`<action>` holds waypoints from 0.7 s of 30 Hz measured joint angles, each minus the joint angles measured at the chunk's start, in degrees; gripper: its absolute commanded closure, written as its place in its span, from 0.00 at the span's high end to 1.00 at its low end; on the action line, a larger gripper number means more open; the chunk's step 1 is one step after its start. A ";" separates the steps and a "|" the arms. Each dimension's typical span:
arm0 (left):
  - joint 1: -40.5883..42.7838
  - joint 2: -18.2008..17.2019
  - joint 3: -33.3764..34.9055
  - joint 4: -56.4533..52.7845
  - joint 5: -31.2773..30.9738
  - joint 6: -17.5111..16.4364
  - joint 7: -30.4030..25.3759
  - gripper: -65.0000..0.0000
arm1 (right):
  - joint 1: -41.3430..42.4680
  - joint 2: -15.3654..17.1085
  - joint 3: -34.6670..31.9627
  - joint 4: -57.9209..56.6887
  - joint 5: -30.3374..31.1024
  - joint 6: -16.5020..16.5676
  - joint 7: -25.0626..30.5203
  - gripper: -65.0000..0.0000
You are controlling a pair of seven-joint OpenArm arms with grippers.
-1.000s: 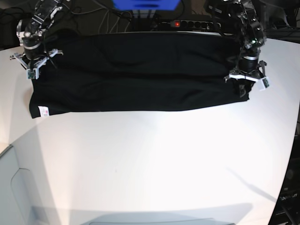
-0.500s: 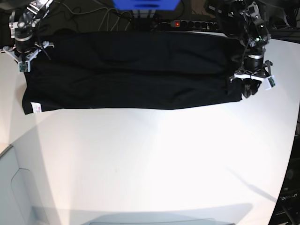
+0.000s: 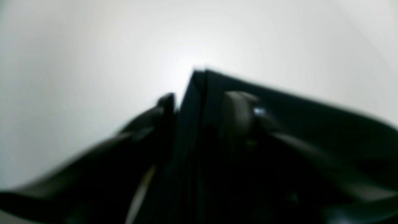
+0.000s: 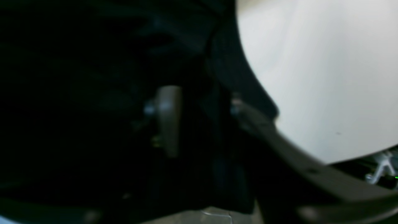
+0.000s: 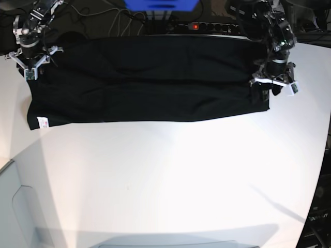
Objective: Fold the T-shirt properly
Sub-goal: 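Grasp the end of the folded strip with the left gripper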
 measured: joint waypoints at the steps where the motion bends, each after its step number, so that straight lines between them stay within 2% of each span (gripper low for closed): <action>1: 0.00 0.00 0.00 0.04 0.00 0.02 0.20 0.67 | 0.00 -0.13 0.00 1.09 -0.02 0.02 -0.22 0.49; 3: 0.24 0.00 0.00 0.83 -0.02 0.00 0.20 0.79 | 0.00 -0.42 0.09 3.98 0.42 0.02 0.04 0.51; 6: 0.76 -0.11 -0.15 2.67 0.00 0.02 0.17 0.88 | 0.37 -2.29 0.09 7.76 0.63 0.00 0.31 0.50; 12: 3.43 0.22 -1.03 4.68 -0.28 -0.15 -0.09 0.88 | 1.18 -5.79 -0.28 8.70 0.70 -0.02 0.66 0.51; 16: 3.17 1.07 -0.13 0.96 -0.22 -0.02 0.09 0.89 | 1.66 -6.21 -3.19 4.63 0.26 0.00 -0.04 0.51; 21: 3.08 1.55 2.71 -0.39 -0.22 -0.02 -1.55 0.88 | 2.05 -5.95 -3.15 2.01 0.39 0.02 0.17 0.51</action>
